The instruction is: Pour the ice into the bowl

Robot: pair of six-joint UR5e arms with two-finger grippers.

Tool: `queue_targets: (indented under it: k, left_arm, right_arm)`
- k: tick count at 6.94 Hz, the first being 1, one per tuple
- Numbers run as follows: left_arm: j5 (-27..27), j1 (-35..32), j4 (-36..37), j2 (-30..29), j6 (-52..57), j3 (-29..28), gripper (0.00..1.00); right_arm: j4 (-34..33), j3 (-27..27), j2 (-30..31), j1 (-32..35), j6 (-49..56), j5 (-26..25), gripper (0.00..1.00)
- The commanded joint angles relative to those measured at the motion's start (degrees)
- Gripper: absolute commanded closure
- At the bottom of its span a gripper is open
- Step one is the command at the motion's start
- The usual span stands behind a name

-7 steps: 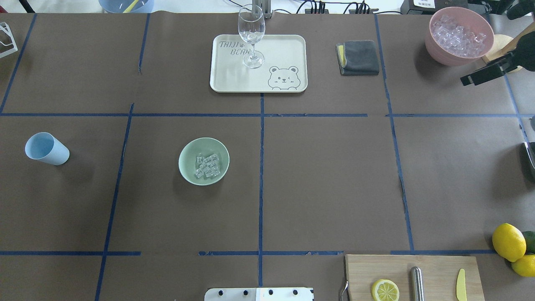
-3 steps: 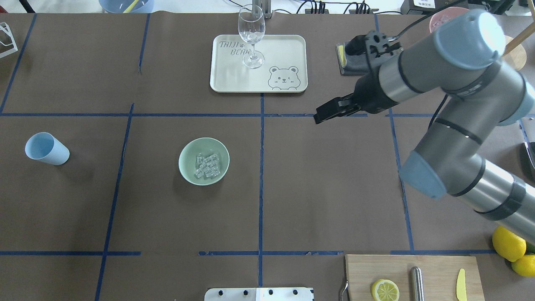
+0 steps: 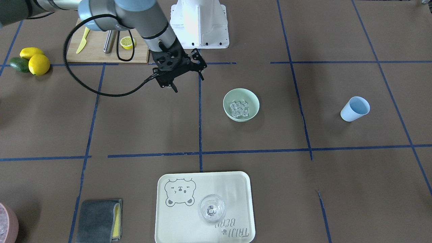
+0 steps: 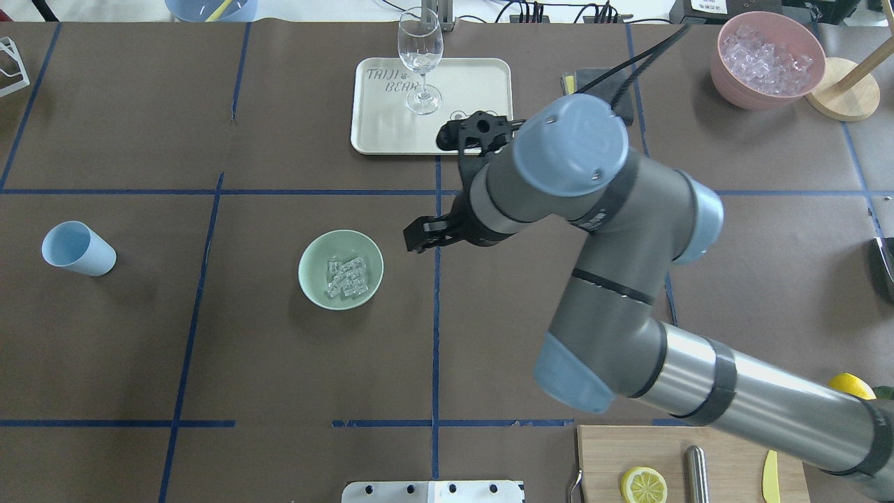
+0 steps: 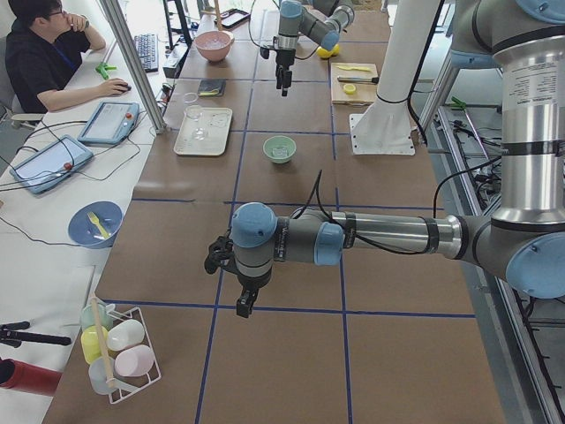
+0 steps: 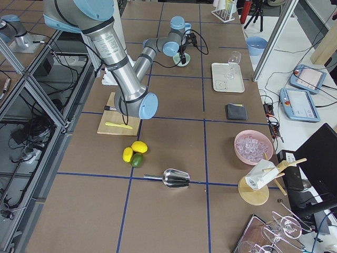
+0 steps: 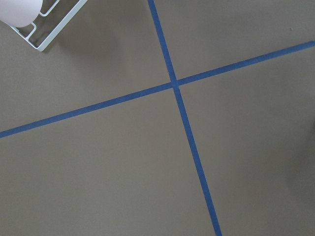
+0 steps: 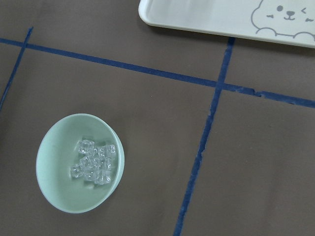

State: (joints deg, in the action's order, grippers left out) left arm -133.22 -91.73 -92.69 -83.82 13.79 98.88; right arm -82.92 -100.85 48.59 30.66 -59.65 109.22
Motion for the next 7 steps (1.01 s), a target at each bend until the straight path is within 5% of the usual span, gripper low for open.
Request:
queue_targets:
  k: [1,3,5,6,7]
  left_arm:
    - [-0.02,0.06,0.23,0.06,0.01,-0.61,0.0]
    - [-0.11,0.06,0.32,0.06,0.01,-1.32,0.0]
    - [-0.11,0.06,0.23,0.06,0.01,-1.32,0.0]
    - [-0.11,0.06,0.23,0.06,0.01,-1.32,0.0]
    - [-0.11,0.06,0.23,0.06,0.01,-1.32,0.0]
  right_arm:
    - [-1.54,16.74,-12.76,-3.67,-5.29,-4.88,0.09]
    - [1.78,24.97,-15.54,-4.29,-6.62,-7.44,0.18]
    - [2.15,27.45,-15.63,-4.99,-7.5,-7.45,0.27]
    - [2.15,28.16,-15.63,-5.52,-7.59,-7.45,0.39]
    - [2.24,28.25,-15.72,-5.7,-7.94,-7.01,0.67]
